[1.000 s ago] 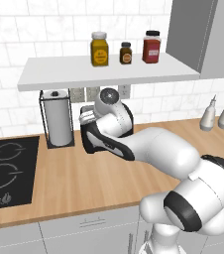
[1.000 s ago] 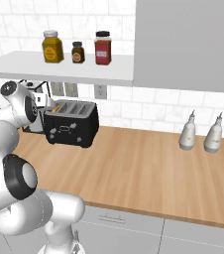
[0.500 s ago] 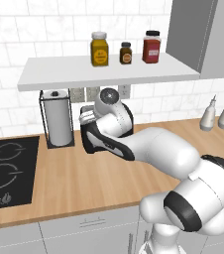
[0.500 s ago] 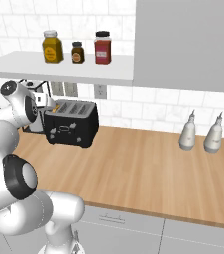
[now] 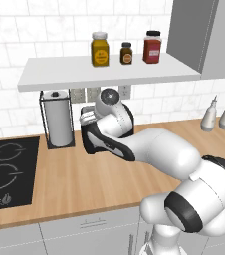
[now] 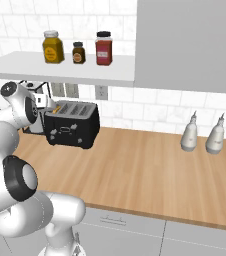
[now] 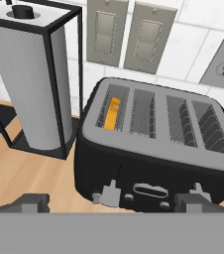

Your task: Start the toaster. Once the lever pops up, take the bread to the plate on the dining counter.

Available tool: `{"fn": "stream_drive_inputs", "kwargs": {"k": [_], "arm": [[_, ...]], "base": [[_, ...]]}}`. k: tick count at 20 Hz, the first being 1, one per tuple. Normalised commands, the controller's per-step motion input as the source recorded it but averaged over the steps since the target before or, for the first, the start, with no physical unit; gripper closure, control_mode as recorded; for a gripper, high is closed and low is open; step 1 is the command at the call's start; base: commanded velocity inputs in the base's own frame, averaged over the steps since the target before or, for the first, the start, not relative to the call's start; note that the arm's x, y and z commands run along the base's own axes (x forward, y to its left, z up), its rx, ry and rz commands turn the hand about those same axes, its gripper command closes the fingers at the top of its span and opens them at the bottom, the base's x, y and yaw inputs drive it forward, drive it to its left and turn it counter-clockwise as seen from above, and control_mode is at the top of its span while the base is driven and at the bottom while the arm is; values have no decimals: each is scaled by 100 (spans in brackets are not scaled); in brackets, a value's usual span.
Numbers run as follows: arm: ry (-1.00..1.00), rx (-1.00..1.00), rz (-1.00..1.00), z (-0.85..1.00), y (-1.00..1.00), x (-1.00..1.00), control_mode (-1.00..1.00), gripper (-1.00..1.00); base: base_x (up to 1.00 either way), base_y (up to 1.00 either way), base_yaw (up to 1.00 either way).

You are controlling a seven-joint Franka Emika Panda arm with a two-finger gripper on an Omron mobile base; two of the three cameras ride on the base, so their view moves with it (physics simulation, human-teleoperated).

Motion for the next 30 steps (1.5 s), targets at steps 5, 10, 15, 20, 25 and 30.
{"fn": "stream_drive_inputs", "kwargs": {"k": [5,10,15,20,25,30], "arm": [[0,0,0,0,0,0,-100,-100],[0,0,0,0,0,0,-100,-100],[0,0,0,0,0,0,-100,-100],[0,0,0,0,0,0,-100,-100],[0,0,0,0,0,0,-100,-100],[0,0,0,0,0,0,-100,-100]], "base": [[0,0,0],[0,0,0],[0,0,0],[0,0,0],[0,0,0],[0,0,0]]}}
